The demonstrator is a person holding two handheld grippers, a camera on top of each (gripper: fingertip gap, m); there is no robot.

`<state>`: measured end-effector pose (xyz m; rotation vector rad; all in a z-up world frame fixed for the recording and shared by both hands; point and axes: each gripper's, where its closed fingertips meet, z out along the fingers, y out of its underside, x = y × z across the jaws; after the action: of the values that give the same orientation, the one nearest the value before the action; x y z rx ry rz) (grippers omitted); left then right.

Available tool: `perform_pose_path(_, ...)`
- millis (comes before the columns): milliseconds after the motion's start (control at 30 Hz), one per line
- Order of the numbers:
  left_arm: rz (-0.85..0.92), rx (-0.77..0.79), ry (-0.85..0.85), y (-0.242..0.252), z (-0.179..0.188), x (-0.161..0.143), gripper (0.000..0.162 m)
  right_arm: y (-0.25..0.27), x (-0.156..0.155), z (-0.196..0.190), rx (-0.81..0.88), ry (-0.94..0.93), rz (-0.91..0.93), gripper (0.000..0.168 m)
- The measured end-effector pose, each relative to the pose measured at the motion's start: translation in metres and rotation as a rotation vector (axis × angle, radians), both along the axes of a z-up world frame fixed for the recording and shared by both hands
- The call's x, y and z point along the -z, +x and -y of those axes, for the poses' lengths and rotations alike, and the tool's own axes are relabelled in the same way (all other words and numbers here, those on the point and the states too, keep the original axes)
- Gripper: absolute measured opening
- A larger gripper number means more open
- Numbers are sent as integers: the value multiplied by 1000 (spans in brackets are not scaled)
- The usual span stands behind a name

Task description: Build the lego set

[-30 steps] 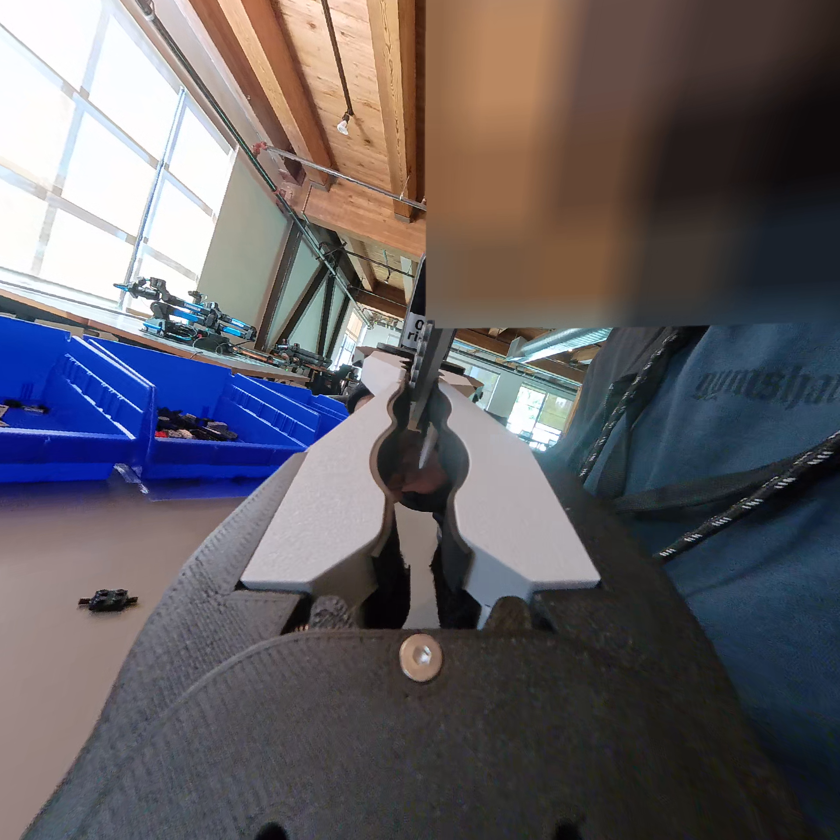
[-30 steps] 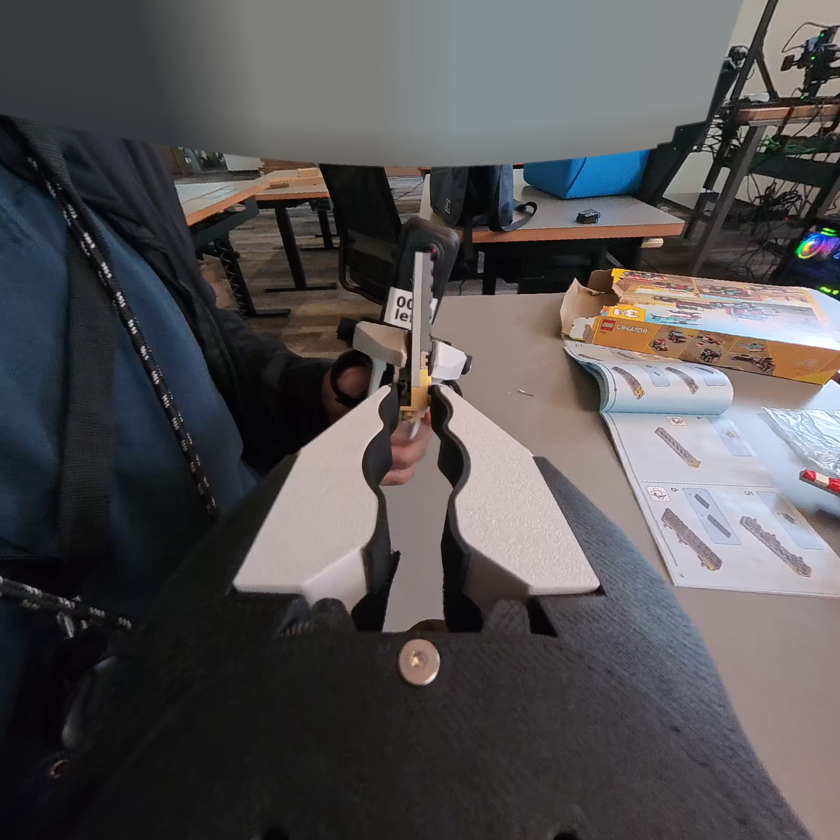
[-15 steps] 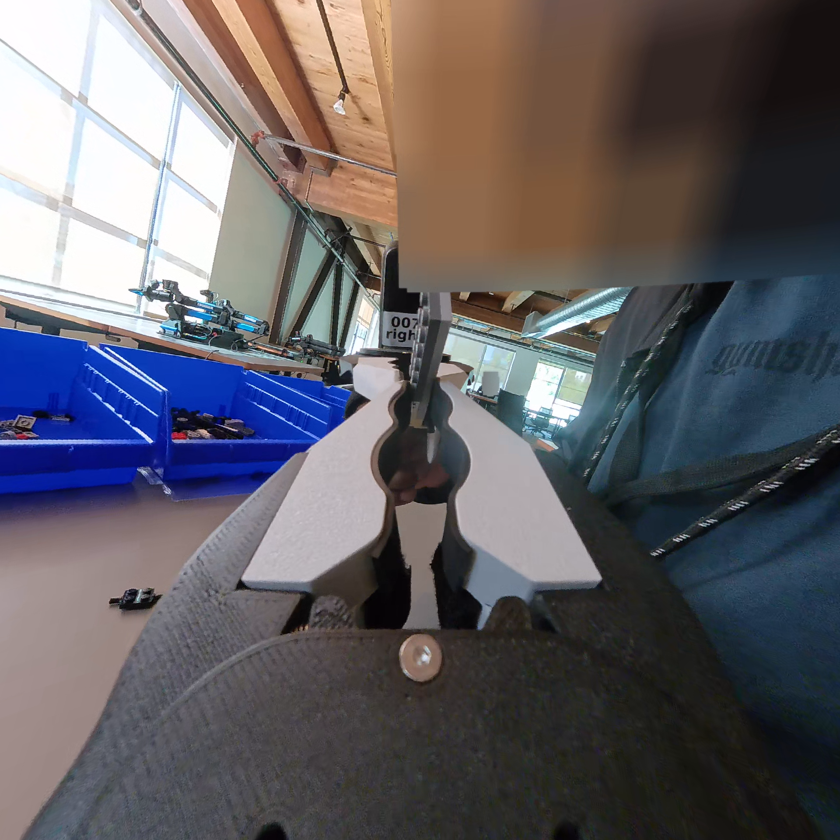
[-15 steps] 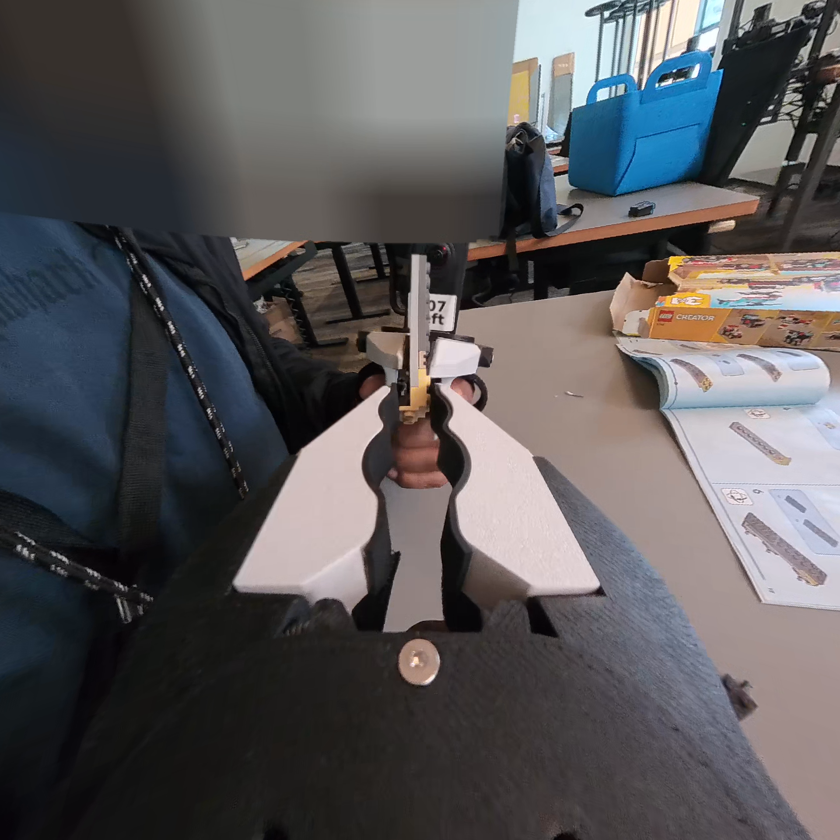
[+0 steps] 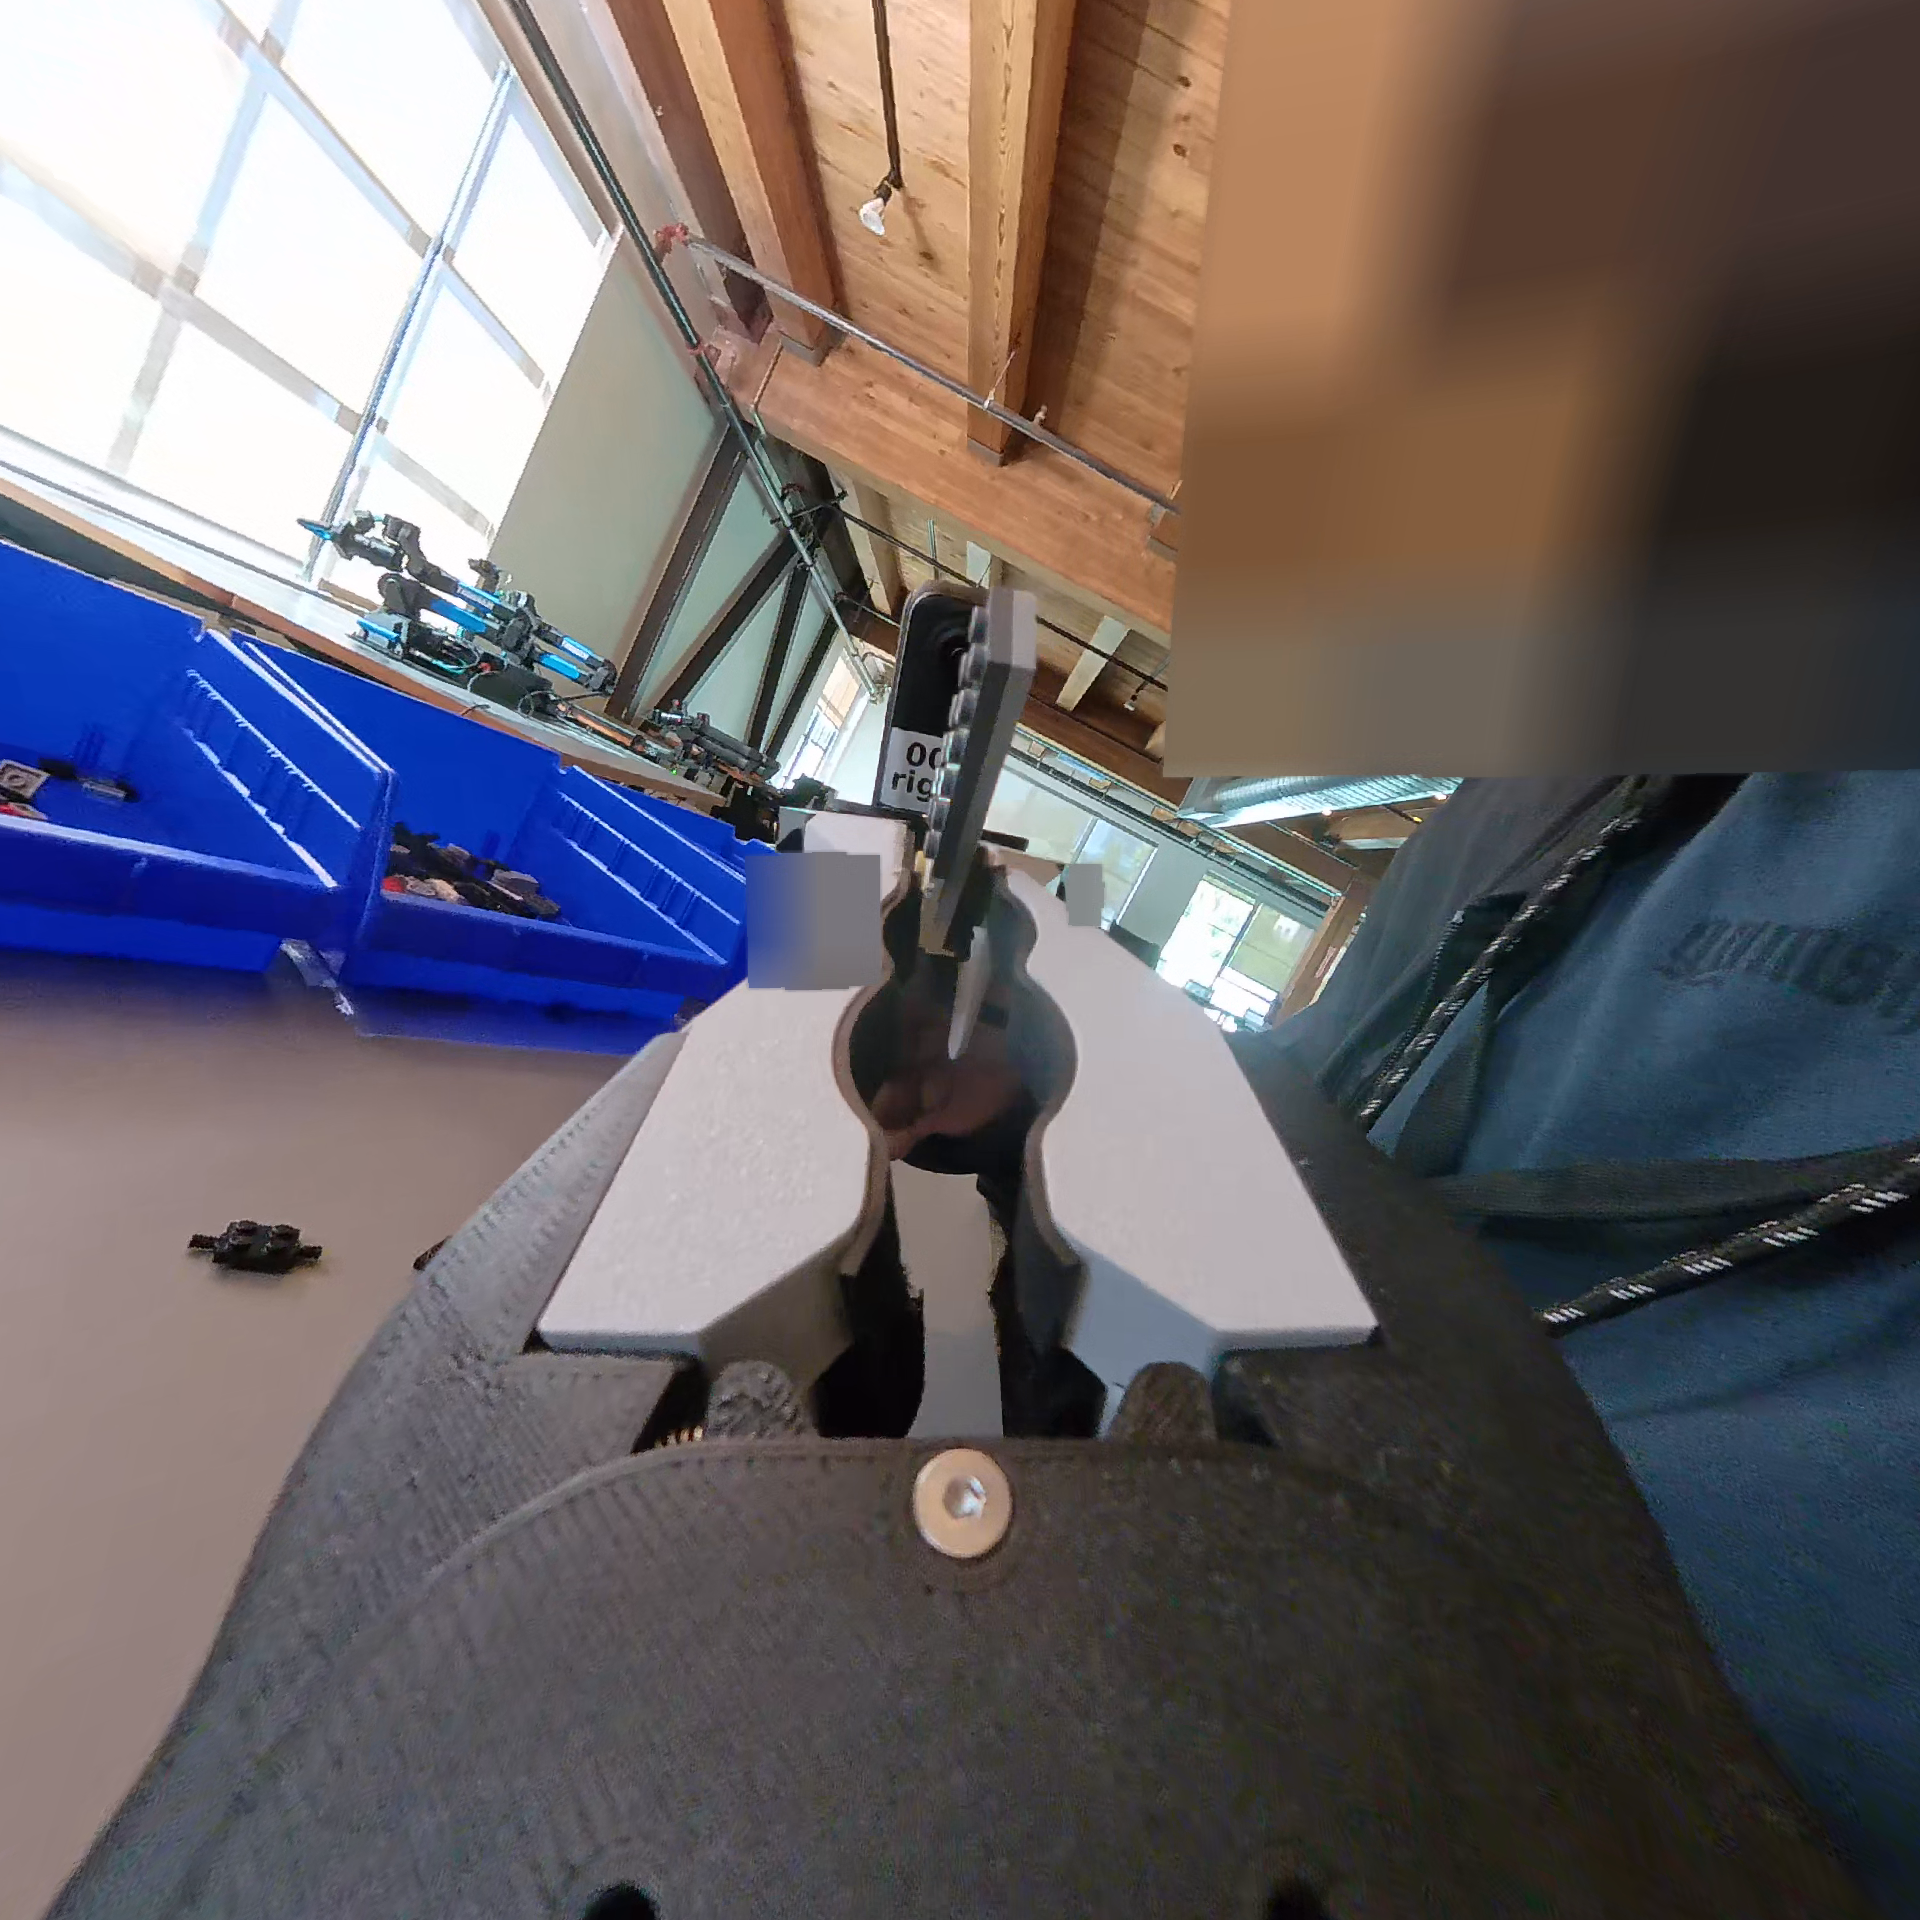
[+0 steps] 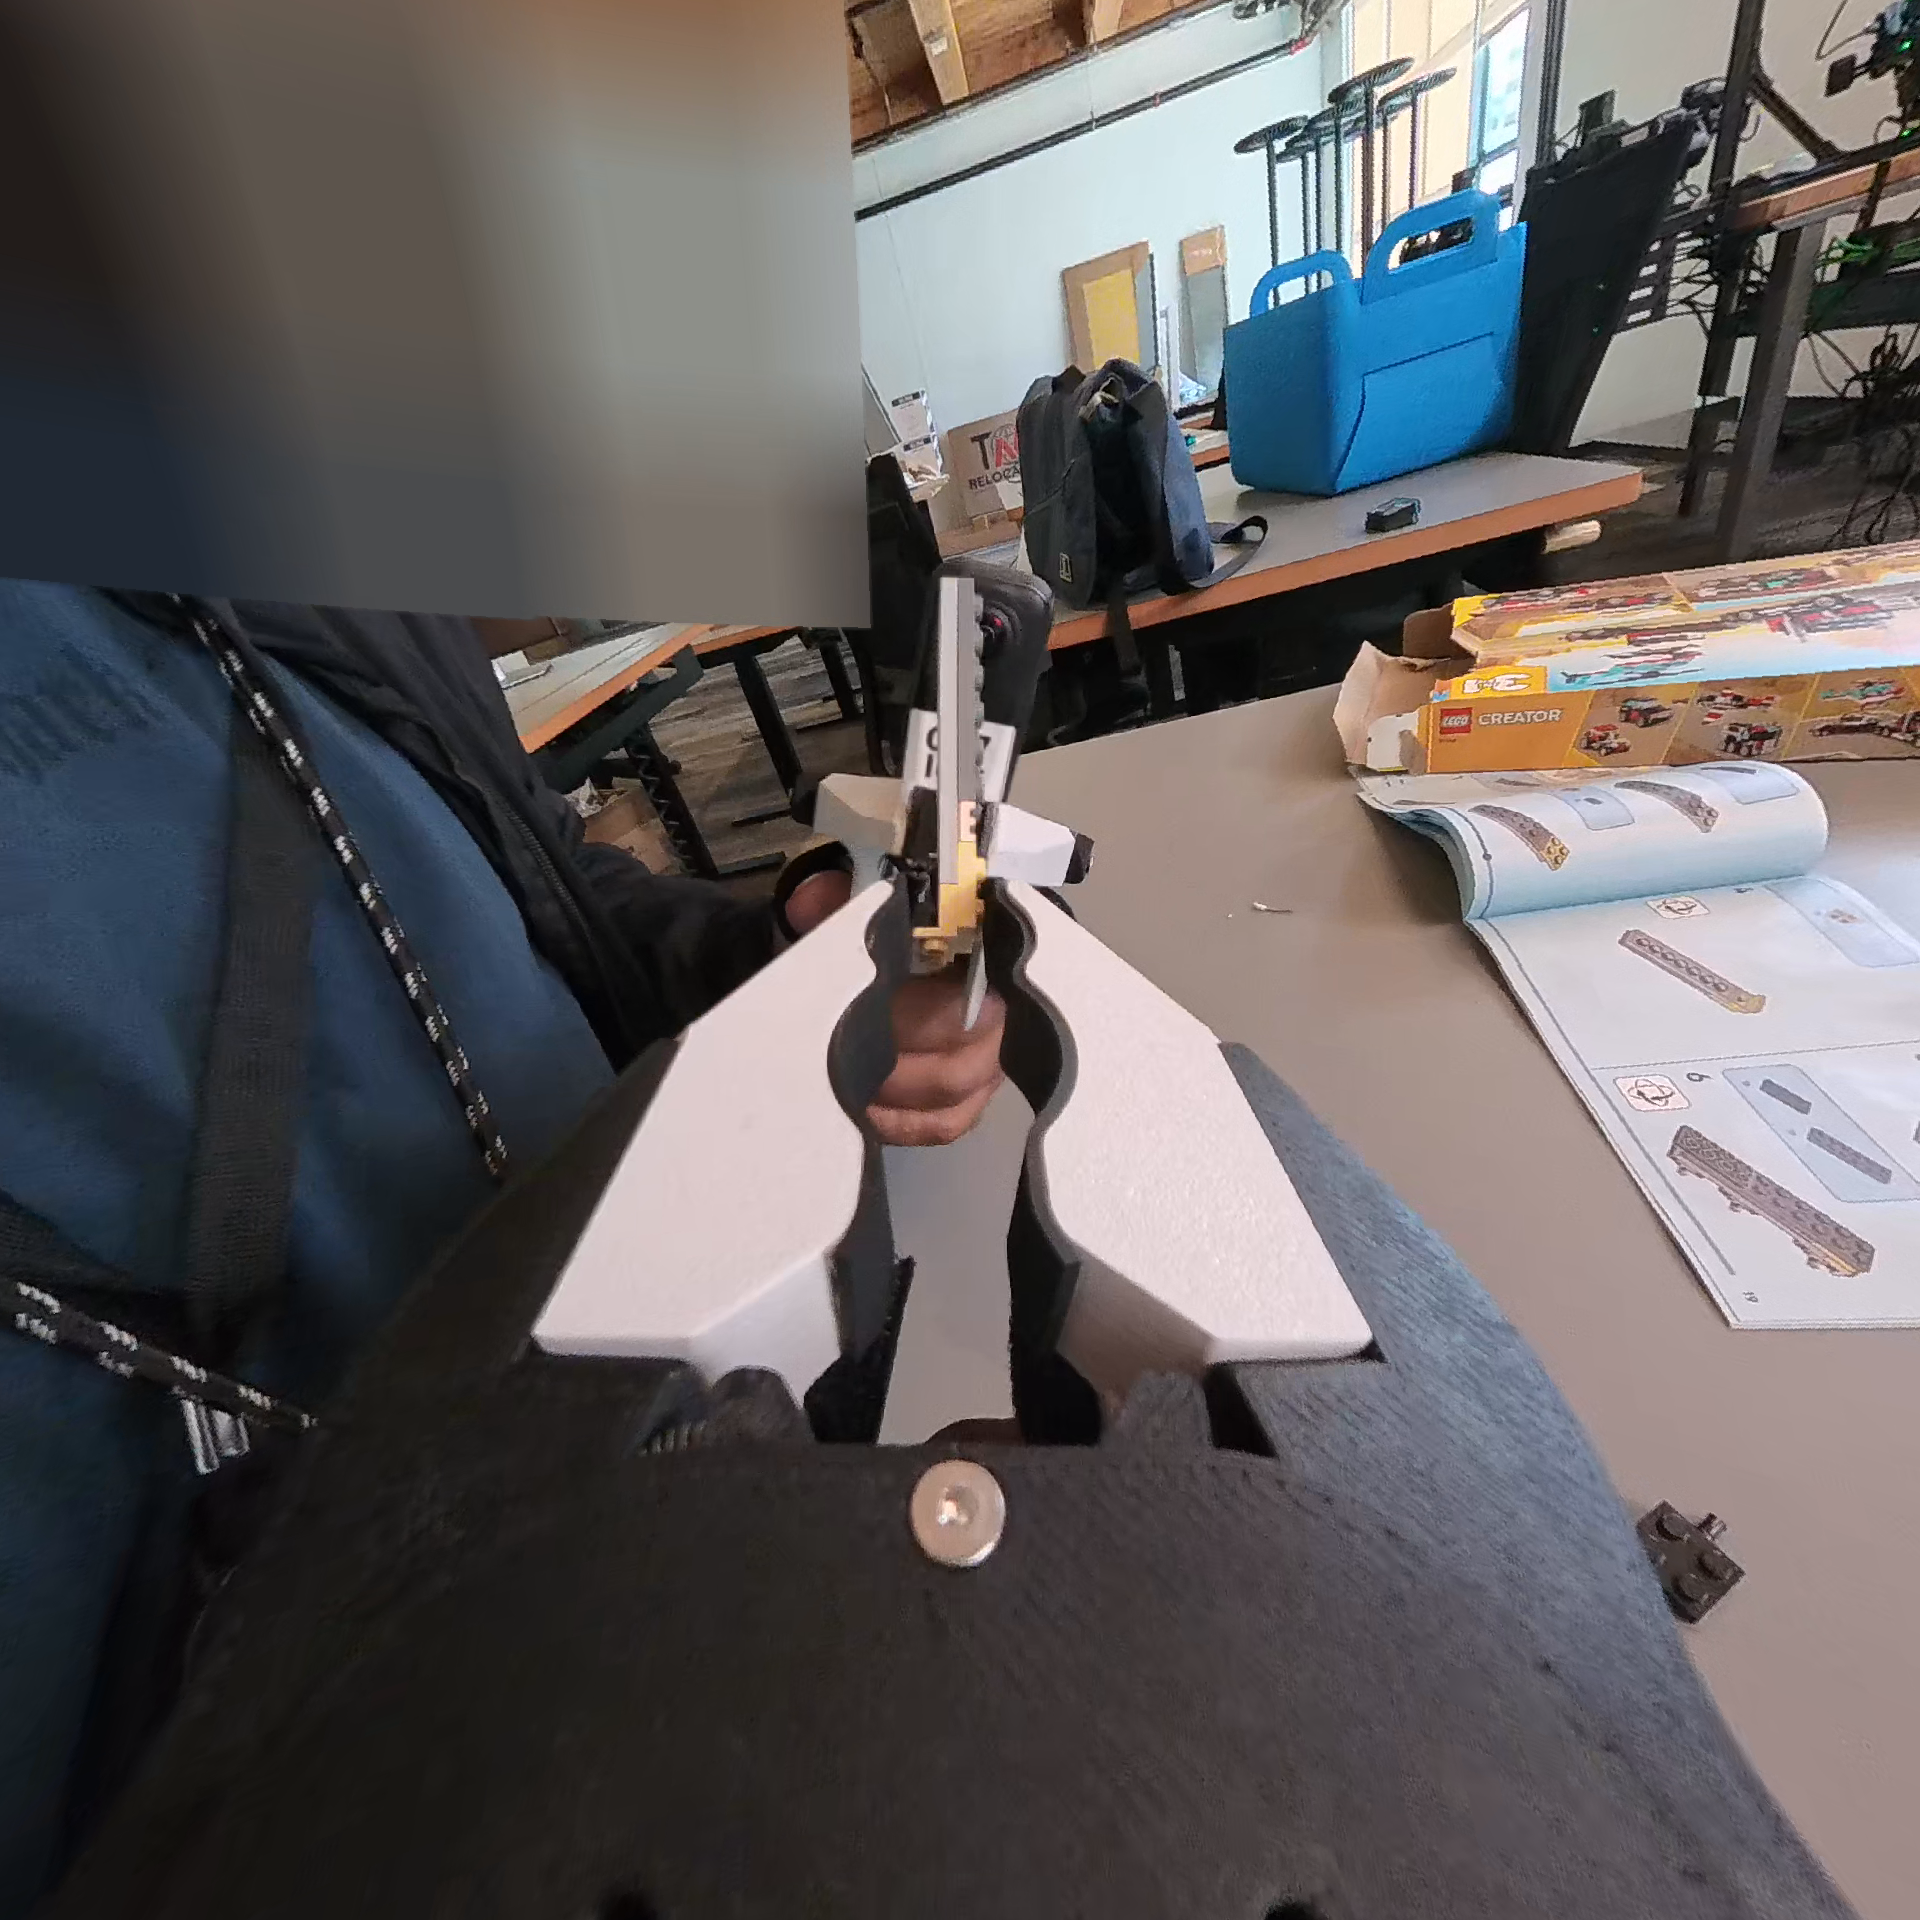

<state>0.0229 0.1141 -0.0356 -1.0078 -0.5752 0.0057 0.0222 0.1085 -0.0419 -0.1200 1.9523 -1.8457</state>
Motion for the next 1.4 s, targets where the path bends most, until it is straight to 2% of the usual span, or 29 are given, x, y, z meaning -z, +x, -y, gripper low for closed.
perform_pose_path(400, 34, -5, -25, -4, -1, 6, 19, 0, 3, 2, 2, 17, 8, 14)
perform_pose_path(767, 76, -30, -35, -11, 4, 14, 13, -5, 10, 5, 26, 63, 42, 14)
perform_pose_path(800, 82, -30, -32, -12, 5, 14, 9, -8, 9, 5, 34, 59, 52, 17)
perform_pose_path(1200, 119, -9, 18, -14, 6, 15, 9, -10, 9, 6, 10, 60, 192, 16)
perform_pose_path(1400, 110, -12, 4, -14, 5, 14, 9, -10, 10, 5, 7, 58, 187, 13)
